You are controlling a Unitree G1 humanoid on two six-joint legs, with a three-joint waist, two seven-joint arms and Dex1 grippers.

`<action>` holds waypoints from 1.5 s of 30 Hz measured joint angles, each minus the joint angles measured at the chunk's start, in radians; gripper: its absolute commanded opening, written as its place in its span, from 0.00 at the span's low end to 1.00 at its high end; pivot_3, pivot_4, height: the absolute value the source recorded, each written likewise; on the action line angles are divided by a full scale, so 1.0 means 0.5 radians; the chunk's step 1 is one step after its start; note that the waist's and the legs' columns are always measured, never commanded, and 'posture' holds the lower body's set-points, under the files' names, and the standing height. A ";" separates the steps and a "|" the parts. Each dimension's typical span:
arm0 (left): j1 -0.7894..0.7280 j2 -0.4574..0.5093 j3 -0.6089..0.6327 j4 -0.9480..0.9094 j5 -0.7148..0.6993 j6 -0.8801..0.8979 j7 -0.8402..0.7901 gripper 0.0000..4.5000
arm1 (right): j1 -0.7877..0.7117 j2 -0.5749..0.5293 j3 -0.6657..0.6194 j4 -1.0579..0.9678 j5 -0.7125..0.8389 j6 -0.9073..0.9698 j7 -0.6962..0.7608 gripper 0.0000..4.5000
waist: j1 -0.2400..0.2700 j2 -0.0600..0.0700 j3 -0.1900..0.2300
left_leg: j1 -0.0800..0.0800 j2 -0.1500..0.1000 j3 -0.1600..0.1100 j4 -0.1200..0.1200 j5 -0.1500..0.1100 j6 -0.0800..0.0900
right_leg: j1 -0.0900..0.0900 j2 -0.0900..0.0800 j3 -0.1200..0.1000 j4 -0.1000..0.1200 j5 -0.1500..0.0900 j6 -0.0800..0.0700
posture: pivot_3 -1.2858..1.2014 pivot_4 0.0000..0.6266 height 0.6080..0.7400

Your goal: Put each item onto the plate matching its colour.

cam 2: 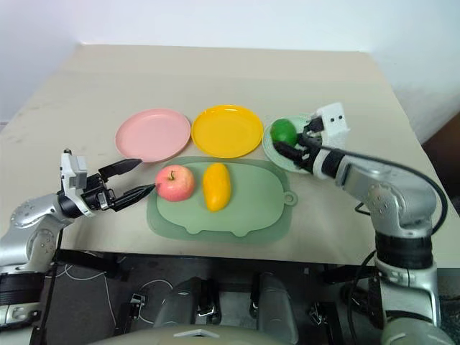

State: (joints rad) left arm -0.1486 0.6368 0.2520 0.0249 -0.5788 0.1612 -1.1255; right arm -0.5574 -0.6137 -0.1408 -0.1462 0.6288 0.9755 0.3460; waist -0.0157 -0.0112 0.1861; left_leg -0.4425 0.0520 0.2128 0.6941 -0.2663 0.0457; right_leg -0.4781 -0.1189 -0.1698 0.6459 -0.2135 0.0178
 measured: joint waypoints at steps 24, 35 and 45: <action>0.075 -0.003 0.039 -0.061 -0.004 -0.002 0.055 1.00 | -0.135 -0.104 0.050 0.197 -0.485 -0.036 0.190 0.99 | -0.002 0.002 0.001 | -0.004 0.003 0.002 0.005 0.000 0.000 | -0.006 -0.001 0.001 0.008 0.000 0.002 | 0.52 0.24 0.67; 0.033 0.007 0.039 -0.053 -0.003 -0.002 0.031 1.00 | -0.107 0.213 -0.232 -0.509 0.138 0.841 0.171 0.99 | -0.007 0.002 0.001 | -0.004 0.004 0.001 0.004 -0.001 0.000 | -0.006 0.001 0.001 0.007 -0.002 -0.002 | 0.52 0.24 0.67; 0.018 0.030 0.036 -0.063 -0.015 0.024 0.011 1.00 | -0.172 0.831 -0.079 -0.599 0.202 1.215 -0.114 0.99 | -0.010 0.002 0.000 | -0.006 0.004 0.002 0.003 -0.001 0.000 | -0.008 0.001 0.001 0.007 -0.001 -0.001 | 0.52 0.24 0.67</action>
State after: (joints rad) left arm -0.1397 0.6516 0.2701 -0.0065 -0.5861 0.1733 -1.1198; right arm -0.6434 -0.1984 -0.1803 -0.4455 0.7297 1.5831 0.2890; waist -0.0207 -0.0102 0.1863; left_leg -0.4454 0.0539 0.2138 0.6954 -0.2667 0.0458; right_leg -0.4823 -0.1184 -0.1693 0.6491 -0.2140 0.0175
